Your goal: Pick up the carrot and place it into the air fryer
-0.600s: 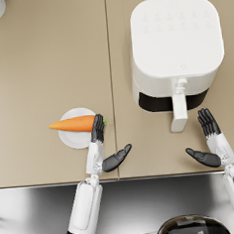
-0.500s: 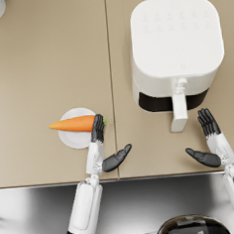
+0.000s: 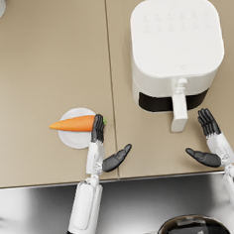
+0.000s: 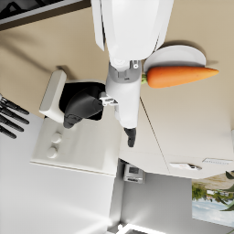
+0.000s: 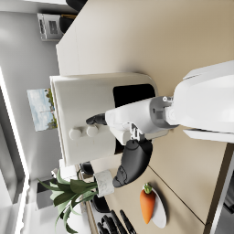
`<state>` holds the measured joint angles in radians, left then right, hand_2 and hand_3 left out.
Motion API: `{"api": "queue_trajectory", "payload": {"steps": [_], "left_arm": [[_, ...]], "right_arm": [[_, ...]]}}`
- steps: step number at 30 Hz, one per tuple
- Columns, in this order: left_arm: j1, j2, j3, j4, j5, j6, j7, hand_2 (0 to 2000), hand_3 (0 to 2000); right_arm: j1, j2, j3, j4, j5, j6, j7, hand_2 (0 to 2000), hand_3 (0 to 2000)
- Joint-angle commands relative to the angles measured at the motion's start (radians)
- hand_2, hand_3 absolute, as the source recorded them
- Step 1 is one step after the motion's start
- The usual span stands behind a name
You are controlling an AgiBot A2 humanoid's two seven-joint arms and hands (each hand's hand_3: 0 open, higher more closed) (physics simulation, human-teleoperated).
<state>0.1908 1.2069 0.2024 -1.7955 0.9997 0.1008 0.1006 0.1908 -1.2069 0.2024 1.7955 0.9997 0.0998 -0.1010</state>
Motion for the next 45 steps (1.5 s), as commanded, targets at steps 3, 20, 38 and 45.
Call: {"api": "queue_trajectory", "payload": {"steps": [3,20,38,45], "left_arm": [[0.005,0.006,0.029,0.012,0.0,-0.029,-0.028,0,0],[0.098,0.077,-0.149,0.108,0.535,-0.101,-0.1,0,0],[0.25,0.104,-0.286,0.3,1.349,-0.552,-0.302,0,0],[0.326,0.115,-0.237,0.478,1.668,-0.561,-0.308,0,0]], "right_arm": [[0.002,-0.001,0.03,-0.016,0.0,0.0,0.0,0,0],[0.04,-0.075,0.035,-0.12,0.359,-0.099,0.101,0,0],[0.023,-0.11,0.03,-0.163,0.38,-0.1,0.101,0,0],[0.017,-0.124,0.019,-0.168,0.38,-0.1,0.101,0,0]]}}
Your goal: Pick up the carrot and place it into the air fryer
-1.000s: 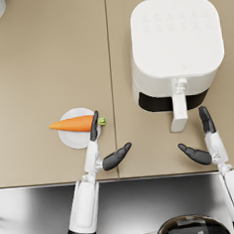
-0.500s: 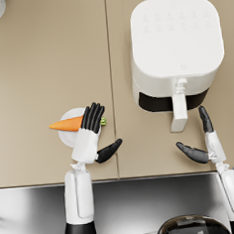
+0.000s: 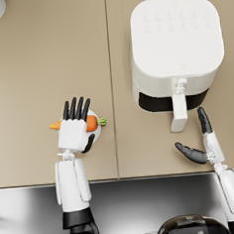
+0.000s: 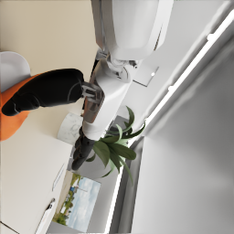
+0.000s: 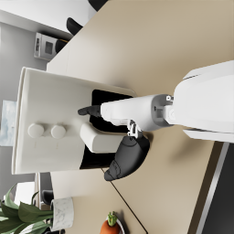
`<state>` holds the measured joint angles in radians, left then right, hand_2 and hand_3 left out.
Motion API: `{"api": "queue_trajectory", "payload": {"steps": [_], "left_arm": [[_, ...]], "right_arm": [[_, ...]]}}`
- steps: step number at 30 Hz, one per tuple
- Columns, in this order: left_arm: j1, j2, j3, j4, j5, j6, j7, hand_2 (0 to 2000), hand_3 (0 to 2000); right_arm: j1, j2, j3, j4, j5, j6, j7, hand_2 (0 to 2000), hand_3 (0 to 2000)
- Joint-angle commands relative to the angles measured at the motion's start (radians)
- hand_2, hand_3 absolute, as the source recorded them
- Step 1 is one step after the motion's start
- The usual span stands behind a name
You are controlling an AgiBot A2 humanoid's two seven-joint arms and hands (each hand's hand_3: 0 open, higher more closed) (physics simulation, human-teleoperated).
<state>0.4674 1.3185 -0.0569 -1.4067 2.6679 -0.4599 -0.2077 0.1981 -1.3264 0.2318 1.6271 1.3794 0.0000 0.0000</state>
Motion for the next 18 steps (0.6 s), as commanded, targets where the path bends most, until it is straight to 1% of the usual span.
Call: {"api": "queue_trajectory", "payload": {"steps": [1,4,7,10,14,16,17,18], "left_arm": [[0.059,0.006,0.028,0.123,0.046,0.0,0.001,0,0],[0.078,0.011,0.045,0.218,0.183,-0.001,0.002,0,0],[0.101,0.016,0.046,0.323,0.256,0.008,-0.001,0,0],[0.116,0.017,0.058,0.363,0.282,0.044,-0.004,0,0],[0.166,0.02,0.083,0.466,0.293,0.091,-0.01,0,0],[0.188,0.019,0.114,0.504,0.294,0.086,-0.016,0,0],[0.198,0.018,0.127,0.522,0.295,0.099,-0.026,0,0],[0.204,0.015,0.136,0.534,0.295,0.11,-0.037,1361,327]], "right_arm": [[0.01,-0.006,-0.012,0.0,0.0,0.0,0.0,0,0],[0.008,-0.012,-0.013,-0.003,0.0,0.0,0.0,0,0],[0.007,-0.018,-0.018,-0.003,0.0,0.0,0.0,0,0],[0.008,-0.025,-0.023,-0.01,0.0,0.0,0.0,0,0],[0.008,-0.032,-0.017,-0.015,0.0,0.0,0.0,0,0],[0.011,-0.037,-0.025,-0.017,0.0,0.0,0.0,0,0],[0.009,-0.039,-0.026,-0.02,0.0,0.0,0.0,0,0],[0.011,-0.041,-0.025,-0.017,0.0,0.0,0.0,0,0]]}}
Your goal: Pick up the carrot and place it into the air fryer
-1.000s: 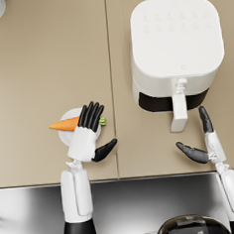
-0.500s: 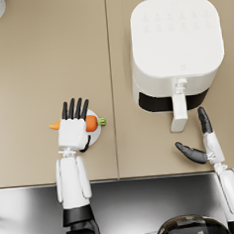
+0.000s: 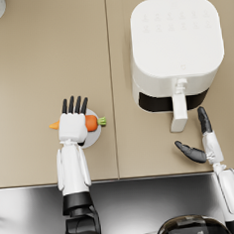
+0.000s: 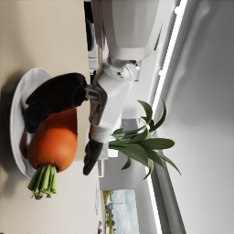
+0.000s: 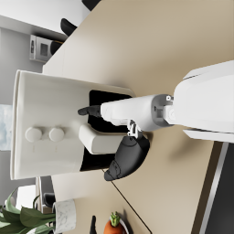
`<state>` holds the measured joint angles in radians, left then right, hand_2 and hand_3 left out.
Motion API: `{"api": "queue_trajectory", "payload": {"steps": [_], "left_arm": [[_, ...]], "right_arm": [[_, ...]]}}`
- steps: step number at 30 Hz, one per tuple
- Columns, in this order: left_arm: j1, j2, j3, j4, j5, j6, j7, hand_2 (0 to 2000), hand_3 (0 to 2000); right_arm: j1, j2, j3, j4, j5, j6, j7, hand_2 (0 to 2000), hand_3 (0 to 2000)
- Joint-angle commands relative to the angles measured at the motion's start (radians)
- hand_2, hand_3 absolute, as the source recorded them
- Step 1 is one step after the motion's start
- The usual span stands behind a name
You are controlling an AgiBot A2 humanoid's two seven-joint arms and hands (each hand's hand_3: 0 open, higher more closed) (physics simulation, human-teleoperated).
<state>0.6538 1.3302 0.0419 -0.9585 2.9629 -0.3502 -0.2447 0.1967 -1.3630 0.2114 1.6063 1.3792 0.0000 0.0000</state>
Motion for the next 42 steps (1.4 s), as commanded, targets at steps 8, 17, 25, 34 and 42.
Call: {"api": "queue_trajectory", "payload": {"steps": [8,17,25,34,42], "left_arm": [[0.006,-0.001,0.052,0.046,-0.042,0.301,0.187,2000,2000],[-0.057,0.001,0.019,-0.507,-0.432,0.328,0.243,2000,2000],[-0.082,0.009,0.03,-0.628,-0.576,0.333,0.246,2000,2000],[-0.128,0.011,0.107,-0.646,-0.586,0.331,0.246,2000,2000],[-0.076,0.051,0.212,-0.611,-0.586,0.33,0.246,2000,2000]], "right_arm": [[0.008,-0.018,0.009,-0.03,0.0,0.0,0.0,0,0],[0.092,-0.069,0.072,-0.272,0.0,0.0,0.0,0,0],[0.164,-0.113,0.166,-0.321,0.002,-0.075,0.001,1361,327],[0.132,-0.045,0.279,-0.179,0.005,-0.136,-0.004,2000,2000],[-0.056,0.224,0.41,0.228,0.005,-0.15,-0.014,2000,2000]]}}
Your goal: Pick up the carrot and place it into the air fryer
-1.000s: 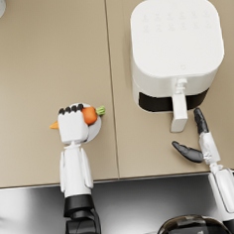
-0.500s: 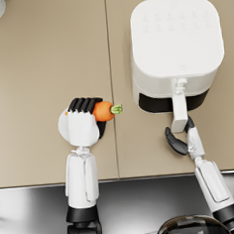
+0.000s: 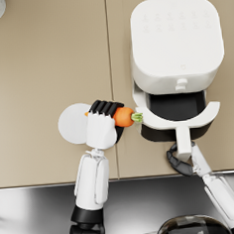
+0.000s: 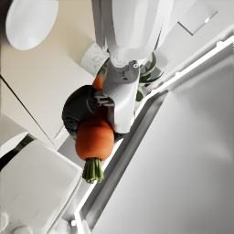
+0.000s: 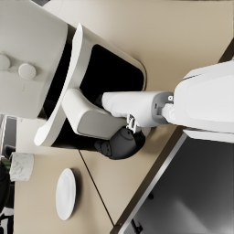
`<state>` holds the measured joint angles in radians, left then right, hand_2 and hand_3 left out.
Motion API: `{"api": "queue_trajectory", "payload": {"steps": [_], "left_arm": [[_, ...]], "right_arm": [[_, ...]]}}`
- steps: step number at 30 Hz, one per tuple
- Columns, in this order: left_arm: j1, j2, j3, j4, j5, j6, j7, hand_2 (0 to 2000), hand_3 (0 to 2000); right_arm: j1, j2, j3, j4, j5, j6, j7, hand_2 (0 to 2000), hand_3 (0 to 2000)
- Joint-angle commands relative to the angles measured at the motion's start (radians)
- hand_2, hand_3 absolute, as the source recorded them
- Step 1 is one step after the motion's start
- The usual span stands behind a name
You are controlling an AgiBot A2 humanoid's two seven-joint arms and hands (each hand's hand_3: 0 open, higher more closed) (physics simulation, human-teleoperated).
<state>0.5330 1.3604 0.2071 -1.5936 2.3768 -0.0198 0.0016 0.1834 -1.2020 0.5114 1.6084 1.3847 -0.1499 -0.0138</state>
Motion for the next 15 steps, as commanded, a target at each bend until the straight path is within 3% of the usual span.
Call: {"api": "queue_trajectory", "payload": {"steps": [1,6,7,11,15], "left_arm": [[0.055,0.027,0.058,0.037,0.0,0.0,0.0,2000,2000],[0.11,0.072,0.167,0.085,0.0,0.0,0.0,2000,2000],[0.122,0.082,0.19,0.098,0.0,0.0,0.0,2000,2000],[0.145,0.111,0.255,0.127,0.0,-0.001,0.0,2000,2000],[0.235,0.187,0.324,0.278,0.0,-0.001,0.0,2000,2000]], "right_arm": [[-0.056,0.089,0.129,0.258,0.0,-0.003,-0.001,2000,2000],[-0.127,0.274,0.27,0.484,0.0,-0.009,0.001,2000,2000],[-0.111,0.241,0.109,0.221,-0.001,-0.003,0.003,2000,2000],[-0.129,0.316,0.133,0.272,-0.002,0.047,0.007,2000,2000],[-0.13,0.329,0.136,0.28,-0.002,0.064,0.009,2000,2000]]}}
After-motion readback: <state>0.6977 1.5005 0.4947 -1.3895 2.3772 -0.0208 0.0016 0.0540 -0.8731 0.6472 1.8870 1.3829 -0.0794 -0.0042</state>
